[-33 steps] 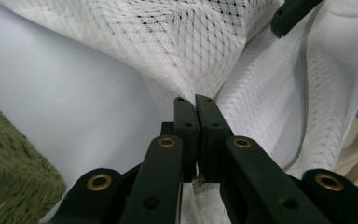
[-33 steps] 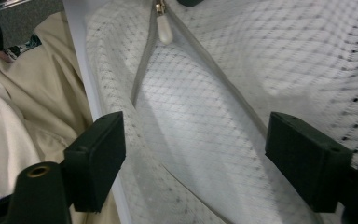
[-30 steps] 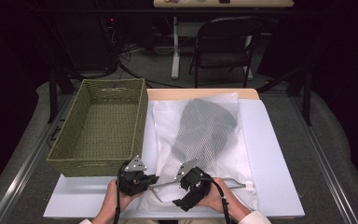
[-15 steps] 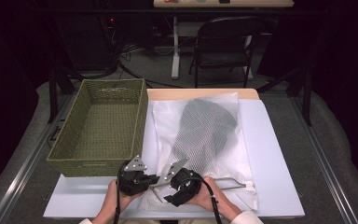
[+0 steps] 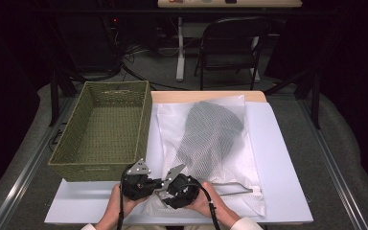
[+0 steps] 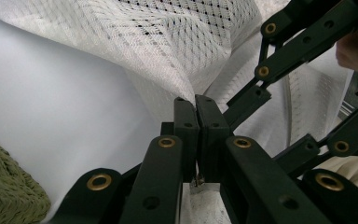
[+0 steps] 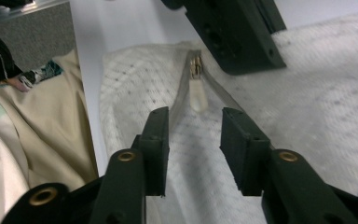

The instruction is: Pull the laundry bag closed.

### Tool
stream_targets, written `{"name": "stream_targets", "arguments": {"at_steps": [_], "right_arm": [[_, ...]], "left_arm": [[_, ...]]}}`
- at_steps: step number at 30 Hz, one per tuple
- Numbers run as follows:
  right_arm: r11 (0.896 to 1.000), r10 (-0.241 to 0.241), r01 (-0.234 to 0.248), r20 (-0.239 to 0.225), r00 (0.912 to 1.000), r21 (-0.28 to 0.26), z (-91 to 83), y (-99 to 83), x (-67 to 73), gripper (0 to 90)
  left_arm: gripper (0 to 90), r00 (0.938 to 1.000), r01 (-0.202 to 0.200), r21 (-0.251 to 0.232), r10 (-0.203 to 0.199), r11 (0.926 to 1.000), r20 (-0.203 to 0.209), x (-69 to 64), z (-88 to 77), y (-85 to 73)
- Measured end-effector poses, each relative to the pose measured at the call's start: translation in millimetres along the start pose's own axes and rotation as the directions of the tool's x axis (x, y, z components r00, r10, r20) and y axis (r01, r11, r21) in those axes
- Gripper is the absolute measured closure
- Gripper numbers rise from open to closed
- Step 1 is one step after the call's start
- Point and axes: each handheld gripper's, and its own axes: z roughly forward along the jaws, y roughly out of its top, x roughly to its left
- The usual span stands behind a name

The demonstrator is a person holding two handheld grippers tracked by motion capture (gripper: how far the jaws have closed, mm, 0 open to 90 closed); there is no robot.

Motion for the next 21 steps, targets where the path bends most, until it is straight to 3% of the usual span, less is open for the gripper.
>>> {"name": "stream_targets", "arguments": {"at_steps": [7, 21], "right_arm": [[1.0, -0.002, 0.002, -0.007, 1.0, -0.003, 11.7, 3.1, -0.4, 68.5], [0.999, 0.028, -0.028, -0.009, 0.9996, -0.029, 12.8, 1.9, 0.2, 84.8]], "left_arm": [[87.8, 0.9999, -0.002, -0.001, 0.002, 1.0, 0.01, -1.2, 1.9, 0.9], [86.8, 0.9999, -0.003, 0.005, 0.003, 1.0, 0.016, -2.0, 3.1, 1.6]]}}
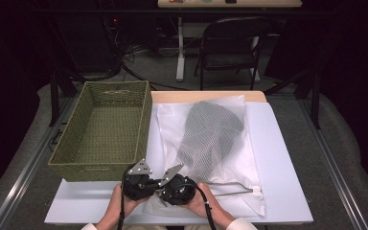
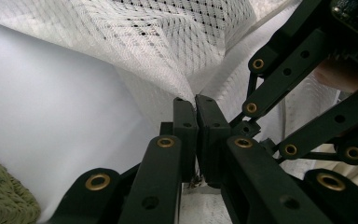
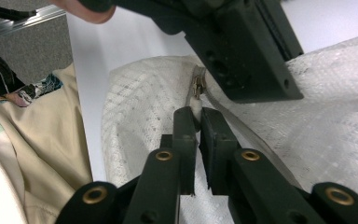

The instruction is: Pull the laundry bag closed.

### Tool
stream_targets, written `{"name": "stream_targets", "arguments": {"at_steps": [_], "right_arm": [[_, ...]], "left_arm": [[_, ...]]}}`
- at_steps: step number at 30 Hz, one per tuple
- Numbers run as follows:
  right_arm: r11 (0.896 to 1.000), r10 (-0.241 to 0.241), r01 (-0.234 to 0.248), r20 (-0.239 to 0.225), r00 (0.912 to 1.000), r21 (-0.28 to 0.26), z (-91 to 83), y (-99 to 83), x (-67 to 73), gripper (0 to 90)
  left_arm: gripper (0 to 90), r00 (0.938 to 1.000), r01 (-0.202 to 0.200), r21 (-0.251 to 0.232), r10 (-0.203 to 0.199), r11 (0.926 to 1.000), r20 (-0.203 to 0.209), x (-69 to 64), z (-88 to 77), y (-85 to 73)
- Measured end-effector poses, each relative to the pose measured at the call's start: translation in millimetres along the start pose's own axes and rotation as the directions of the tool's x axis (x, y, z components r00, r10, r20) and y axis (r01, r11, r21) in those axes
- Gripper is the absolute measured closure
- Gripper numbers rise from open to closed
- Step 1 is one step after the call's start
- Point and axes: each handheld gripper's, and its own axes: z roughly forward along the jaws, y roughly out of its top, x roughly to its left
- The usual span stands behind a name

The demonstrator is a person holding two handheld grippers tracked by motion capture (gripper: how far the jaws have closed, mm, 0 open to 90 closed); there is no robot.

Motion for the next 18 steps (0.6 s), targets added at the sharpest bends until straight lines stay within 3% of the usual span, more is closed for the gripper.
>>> {"name": "stream_targets", "arguments": {"at_steps": [5, 13, 18], "right_arm": [[1.0, -0.014, 0.014, 0.012, 0.9998, 0.003, -0.6, 0.4, 1.7, 85.9], [1.0, -0.014, 0.013, 0.043, 0.999, 0.026, -3.0, 0.4, 3.4, 86.0], [0.999, -0.019, 0.018, 0.051, 0.9985, 0.029, -4.2, 0.3, 1.5, 86.0]], "left_arm": [[83.7, 1.0, -0.004, 0.002, 0.004, 1.0, 0.001, -0.2, -2.2, 0.8], [68.1, 0.9999, 0.007, 0.016, -0.006, 0.9998, -0.012, 5.4, -10.5, 0.8], [66.1, 0.9997, 0.021, 0.073, -0.022, 0.9971, 0.014, 9.7, -6.8, -1.8]]}}
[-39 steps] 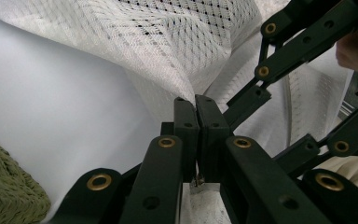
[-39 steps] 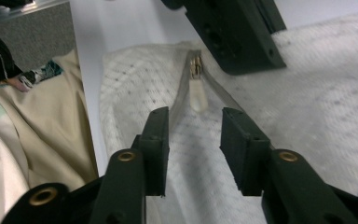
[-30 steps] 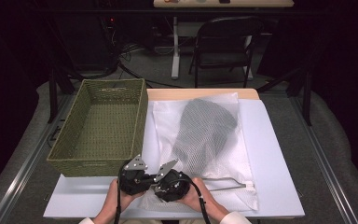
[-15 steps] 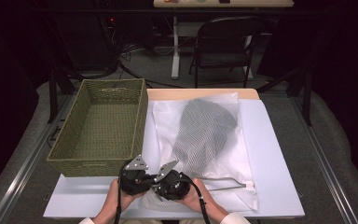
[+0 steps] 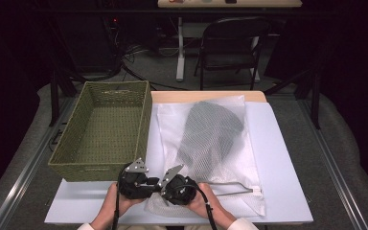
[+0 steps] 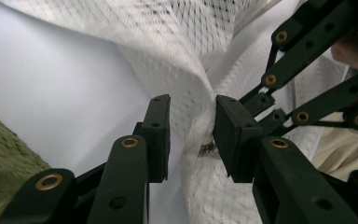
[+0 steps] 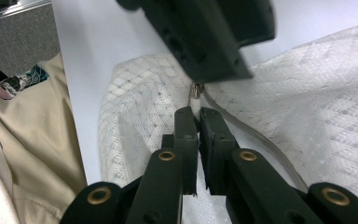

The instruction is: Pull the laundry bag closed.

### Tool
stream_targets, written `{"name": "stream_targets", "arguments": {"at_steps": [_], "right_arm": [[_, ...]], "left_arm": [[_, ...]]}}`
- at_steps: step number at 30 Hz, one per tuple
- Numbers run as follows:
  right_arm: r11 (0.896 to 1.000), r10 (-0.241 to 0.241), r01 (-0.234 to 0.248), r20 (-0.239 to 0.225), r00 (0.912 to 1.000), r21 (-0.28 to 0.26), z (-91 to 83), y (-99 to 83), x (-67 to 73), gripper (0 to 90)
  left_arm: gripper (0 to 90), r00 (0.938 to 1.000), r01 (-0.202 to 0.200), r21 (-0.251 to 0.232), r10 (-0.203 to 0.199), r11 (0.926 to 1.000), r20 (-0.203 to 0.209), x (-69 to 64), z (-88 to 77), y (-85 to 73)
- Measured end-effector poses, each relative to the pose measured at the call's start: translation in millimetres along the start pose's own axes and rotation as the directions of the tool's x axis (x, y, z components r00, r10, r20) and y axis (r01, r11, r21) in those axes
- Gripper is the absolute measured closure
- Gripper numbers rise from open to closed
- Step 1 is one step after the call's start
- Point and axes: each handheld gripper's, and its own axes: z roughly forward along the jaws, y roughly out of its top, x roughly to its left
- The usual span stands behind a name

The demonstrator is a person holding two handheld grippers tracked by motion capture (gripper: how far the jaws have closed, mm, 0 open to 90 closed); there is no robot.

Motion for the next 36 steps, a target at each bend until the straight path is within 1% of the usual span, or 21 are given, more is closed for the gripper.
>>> {"name": "stream_targets", "arguments": {"at_steps": [1, 3, 5, 7, 10, 13, 14, 16, 18, 21, 22, 23, 24, 26, 27, 28, 29, 31, 33, 34, 36], "right_arm": [[1.0, 0.003, -0.003, 0.0, 1.0, 0.002, -0.1, 0.0, 0.0, 86.0], [1.0, 0.007, -0.007, -0.002, 1.0, 0.007, -0.3, 0.0, -0.4, 86.0], [1.0, 0.009, -0.009, -0.006, 0.9999, 0.01, 0.0, 0.1, -0.4, 86.0], [1.0, 0.009, -0.009, -0.012, 0.9999, 0.012, 0.6, -0.1, -0.2, 85.9], [1.0, 0.003, -0.003, -0.018, 0.9998, 0.01, 1.2, 0.0, -0.1, 85.6], [1.0, 0.016, -0.016, -0.026, 0.9995, 0.002, 1.4, -0.2, -0.5, 84.9], [1.0, 0.02, -0.02, -0.031, 0.9993, -0.003, 1.6, 0.0, -0.8, 83.9], [1.0, 0.03, -0.03, -0.034, 0.999, -0.006, 2.9, 0.4, -0.3, 82.5], [0.999, 0.035, -0.035, -0.04, 0.9986, -0.004, 4.2, 0.4, 0.0, 82.5], [0.999, 0.035, -0.035, -0.039, 0.9986, -0.005, 4.2, 0.3, 0.1, 84.2], [0.999, 0.032, -0.032, -0.037, 0.9988, -0.005, 4.0, 0.2, 0.0, 84.5], [0.999, 0.031, -0.031, -0.036, 0.9989, -0.006, 3.9, 0.2, -0.1, 84.8], [1.0, 0.024, -0.024, -0.035, 0.9991, -0.005, 3.8, 0.3, -0.4, 85.0], [1.0, 0.031, -0.031, -0.036, 0.9989, 0.004, 4.2, 0.2, 0.1, 85.3], [1.0, 0.031, -0.031, -0.036, 0.9989, 0.006, 4.5, -0.1, 0.0, 85.3], [1.0, 0.029, -0.029, -0.036, 0.9989, 0.007, 4.8, -0.3, -0.4, 85.5], [0.999, 0.033, -0.033, -0.035, 0.9988, 0.012, 4.7, -0.4, -0.2, 85.6], [1.0, 0.024, -0.024, -0.035, 0.9991, 0.011, 4.3, -0.2, -1.5, 85.7], [0.999, 0.038, -0.037, -0.035, 0.9987, 0.018, 3.7, -0.2, -1.6, 85.8], [0.999, 0.034, -0.034, -0.034, 0.9988, 0.019, 3.5, -0.2, -2.1, 85.8], [0.999, 0.044, -0.043, -0.036, 0.9984, 0.028, 3.4, -0.4, -2.7, 85.9]], "left_arm": [[66.0, 0.9999, 0.016, 0.003, -0.016, 0.9999, 0.003, -0.5, 1.1, -0.2], [68.9, 0.9998, 0.014, 0.011, -0.014, 0.9998, 0.015, -0.9, 2.8, -0.5], [76.9, 0.9999, -0.004, 0.013, 0.004, 0.9999, 0.013, -1.8, 3.0, -0.5], [82.6, 0.9998, -0.007, 0.014, 0.007, 0.9999, 0.02, -2.7, 3.0, -0.9], [86.2, 0.9993, -0.003, 0.004, 0.003, 1.0, 0.037, -2.2, 2.2, -1.7], [87.1, 0.9991, -0.002, -0.012, 0.003, 0.9999, 0.043, -3.3, 0.8, -1.3], [87.2, 0.9982, -0.003, -0.015, 0.004, 0.9999, 0.06, -3.7, 0.7, -1.2], [87.2, 0.9976, -0.008, -0.021, 0.009, 0.9997, 0.069, -5.9, 0.7, -0.7], [87.2, 0.9974, -0.015, -0.017, 0.017, 0.9997, 0.07, -7.0, 0.5, -0.2], [87.1, 0.9979, -0.021, -0.019, 0.022, 0.9996, 0.06, -7.2, 0.3, -0.2], [87.1, 0.9984, -0.027, -0.021, 0.028, 0.9994, 0.05, -7.4, 0.2, -0.1], [87.1, 0.9985, -0.026, -0.023, 0.027, 0.9994, 0.048, -7.9, 0.5, 0.0], [87.0, 0.9976, -0.034, -0.016, 0.035, 0.9993, 0.059, -7.6, 0.5, 0.2], [87.1, 0.9978, -0.04, -0.015, 0.04, 0.9991, 0.052, -8.9, 1.3, 0.1], [87.2, 0.9983, -0.042, -0.014, 0.042, 0.999, 0.04, -9.8, 1.5, -0.1], [87.2, 0.9978, -0.046, -0.011, 0.046, 0.9989, 0.047, -9.7, 1.4, 0.1], [87.3, 0.9975, -0.053, -0.01, 0.054, 0.9985, 0.045, -9.7, 1.0, 0.3], [87.6, 0.9974, -0.057, -0.009, 0.058, 0.9983, 0.043, -9.8, 0.5, 0.5], [87.7, 0.9973, -0.062, -0.008, 0.062, 0.998, 0.04, -10.2, 0.4, 0.7], [87.8, 0.9978, -0.061, -0.007, 0.061, 0.9981, 0.028, -11.4, 0.8, 0.7], [87.9, 0.9969, -0.07, -0.002, 0.07, 0.9975, 0.035, -11.2, 0.9, 1.0]]}}
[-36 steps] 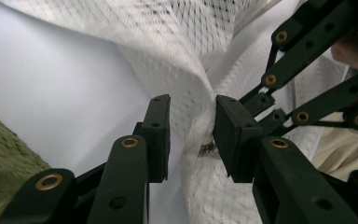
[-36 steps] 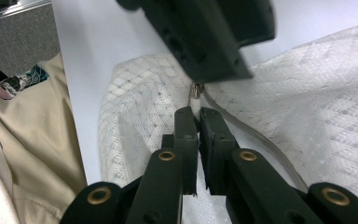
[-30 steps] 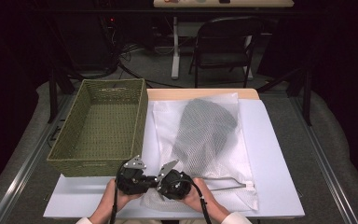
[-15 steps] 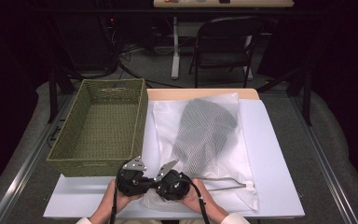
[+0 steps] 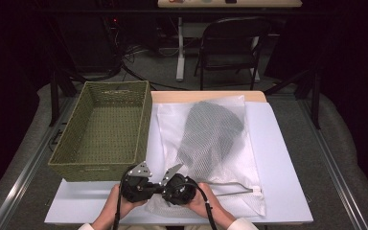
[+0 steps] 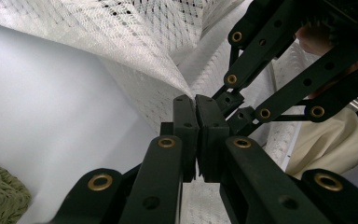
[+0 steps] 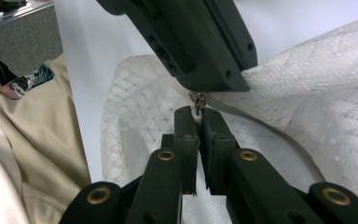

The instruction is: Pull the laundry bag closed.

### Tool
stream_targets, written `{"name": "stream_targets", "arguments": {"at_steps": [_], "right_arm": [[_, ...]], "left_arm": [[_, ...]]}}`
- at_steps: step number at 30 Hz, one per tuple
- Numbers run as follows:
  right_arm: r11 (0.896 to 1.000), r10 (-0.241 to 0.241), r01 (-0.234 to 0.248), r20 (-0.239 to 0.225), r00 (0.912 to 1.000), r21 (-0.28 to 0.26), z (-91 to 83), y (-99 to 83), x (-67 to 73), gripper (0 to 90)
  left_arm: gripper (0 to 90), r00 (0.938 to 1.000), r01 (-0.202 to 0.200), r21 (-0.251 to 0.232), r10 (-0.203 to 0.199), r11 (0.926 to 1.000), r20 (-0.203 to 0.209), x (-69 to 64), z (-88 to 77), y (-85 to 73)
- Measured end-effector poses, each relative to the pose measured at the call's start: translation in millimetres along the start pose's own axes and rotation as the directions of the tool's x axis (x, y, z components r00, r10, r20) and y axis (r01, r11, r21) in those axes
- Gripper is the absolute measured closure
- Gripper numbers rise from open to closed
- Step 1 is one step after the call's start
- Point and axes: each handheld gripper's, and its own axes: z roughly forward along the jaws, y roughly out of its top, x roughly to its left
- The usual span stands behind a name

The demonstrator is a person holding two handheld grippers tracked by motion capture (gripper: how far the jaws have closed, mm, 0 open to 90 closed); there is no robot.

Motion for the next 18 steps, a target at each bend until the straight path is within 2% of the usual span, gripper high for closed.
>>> {"name": "stream_targets", "arguments": {"at_steps": [10, 12, 13, 18], "right_arm": [[1.0, 0.014, -0.014, -0.009, 0.9999, 0.011, -0.8, -0.6, -2.4, 86.0], [1.0, 0.006, -0.006, -0.01, 0.9999, 0.009, -1.1, -0.4, -1.7, 85.6], [1.0, -0.005, 0.005, -0.013, 0.9999, 0.002, -1.6, -0.1, -1.8, 85.0], [1.0, -0.013, 0.012, -0.025, 0.9996, -0.011, -6.6, 1.3, -2.4, 83.2]], "left_arm": [[88.0, 1.0, -0.005, 0.003, 0.005, 1.0, -0.004, -1.4, 0.4, 0.6], [87.9, 1.0, -0.009, 0.0, 0.009, 1.0, 0.0, -0.6, -0.4, 0.5], [87.9, 1.0, 0.002, -0.005, -0.002, 1.0, 0.007, -0.2, -0.9, 0.4], [87.9, 1.0, -0.004, -0.005, 0.004, 1.0, 0.004, 0.0, -1.5, 0.3]]}}
